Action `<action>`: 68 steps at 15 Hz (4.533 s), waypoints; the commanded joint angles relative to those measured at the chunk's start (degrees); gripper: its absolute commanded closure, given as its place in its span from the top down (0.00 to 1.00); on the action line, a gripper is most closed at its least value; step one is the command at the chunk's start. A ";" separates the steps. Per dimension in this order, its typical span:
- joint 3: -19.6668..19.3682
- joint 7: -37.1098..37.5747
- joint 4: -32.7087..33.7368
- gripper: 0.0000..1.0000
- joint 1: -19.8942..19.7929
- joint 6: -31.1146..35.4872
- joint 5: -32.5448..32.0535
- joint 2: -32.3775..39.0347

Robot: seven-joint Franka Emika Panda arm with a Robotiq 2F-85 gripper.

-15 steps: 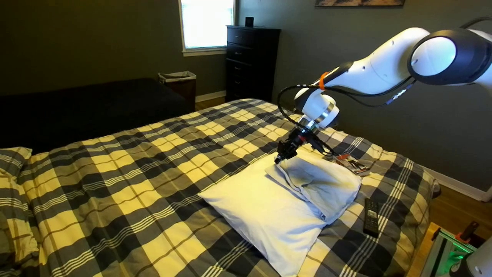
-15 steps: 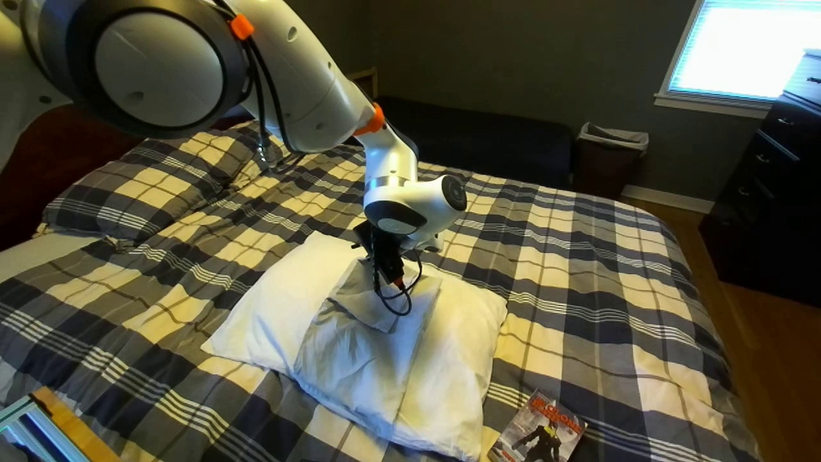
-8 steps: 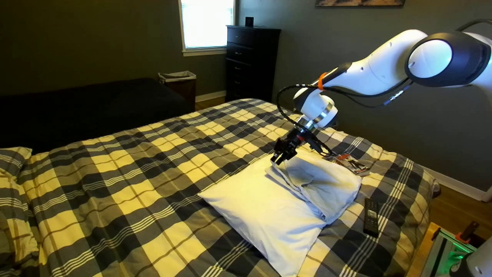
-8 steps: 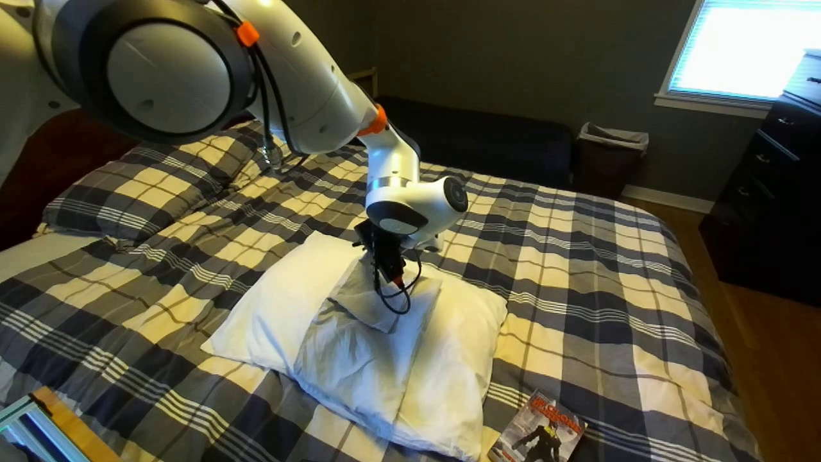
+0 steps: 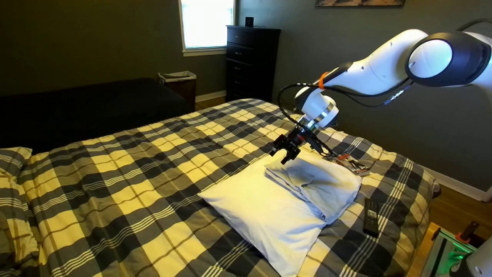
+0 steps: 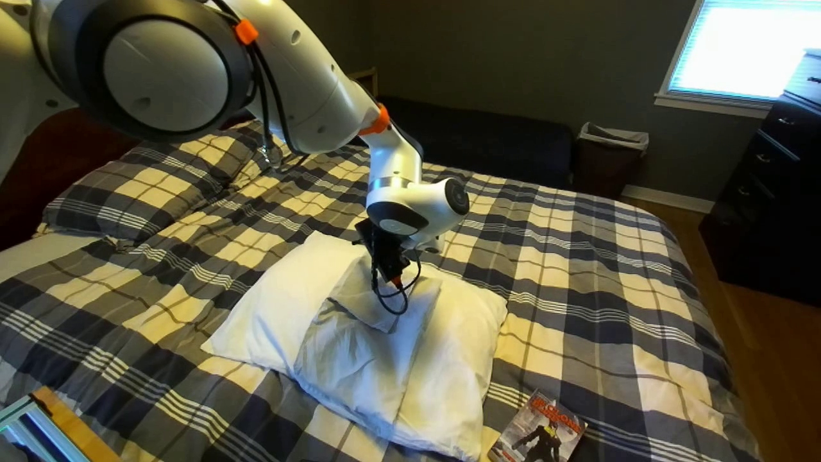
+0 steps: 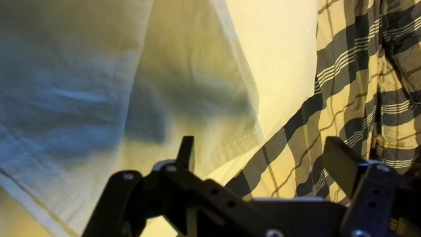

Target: Unfold the left corner of the towel

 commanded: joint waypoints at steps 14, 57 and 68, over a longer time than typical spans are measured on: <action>-9.87 11.64 -14.51 1.00 0.35 -1.38 -10.73 -8.28; -3.34 7.31 -7.43 0.01 -2.70 3.44 -6.75 -3.84; -1.84 5.77 -3.18 0.01 1.37 2.92 -7.55 -4.22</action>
